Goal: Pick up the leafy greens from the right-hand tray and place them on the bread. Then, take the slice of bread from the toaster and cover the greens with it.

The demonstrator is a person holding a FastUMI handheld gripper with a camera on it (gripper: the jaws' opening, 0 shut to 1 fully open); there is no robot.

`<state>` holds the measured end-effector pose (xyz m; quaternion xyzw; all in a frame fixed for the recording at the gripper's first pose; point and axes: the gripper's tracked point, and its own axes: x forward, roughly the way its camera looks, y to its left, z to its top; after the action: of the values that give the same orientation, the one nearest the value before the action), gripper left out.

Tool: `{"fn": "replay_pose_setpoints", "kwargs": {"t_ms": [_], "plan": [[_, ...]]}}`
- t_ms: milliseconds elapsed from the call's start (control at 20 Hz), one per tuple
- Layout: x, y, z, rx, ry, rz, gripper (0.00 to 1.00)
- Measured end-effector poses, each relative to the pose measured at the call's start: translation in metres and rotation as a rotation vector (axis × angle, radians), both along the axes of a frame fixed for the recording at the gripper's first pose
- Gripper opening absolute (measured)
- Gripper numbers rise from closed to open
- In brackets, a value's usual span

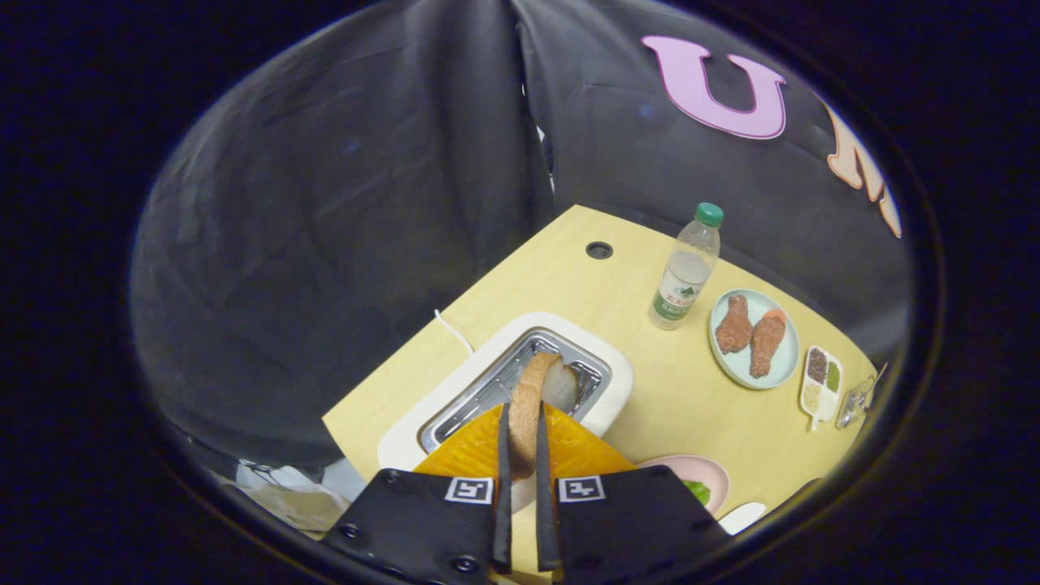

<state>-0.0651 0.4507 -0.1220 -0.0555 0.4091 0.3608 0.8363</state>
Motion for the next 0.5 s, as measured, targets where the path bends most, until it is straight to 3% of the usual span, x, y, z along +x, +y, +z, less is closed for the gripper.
{"fn": "replay_pose_setpoints", "kwargs": {"t_ms": [500], "plan": [[0.006, -0.050, 0.061, 0.165, -0.086, -0.053, 0.15]]}}
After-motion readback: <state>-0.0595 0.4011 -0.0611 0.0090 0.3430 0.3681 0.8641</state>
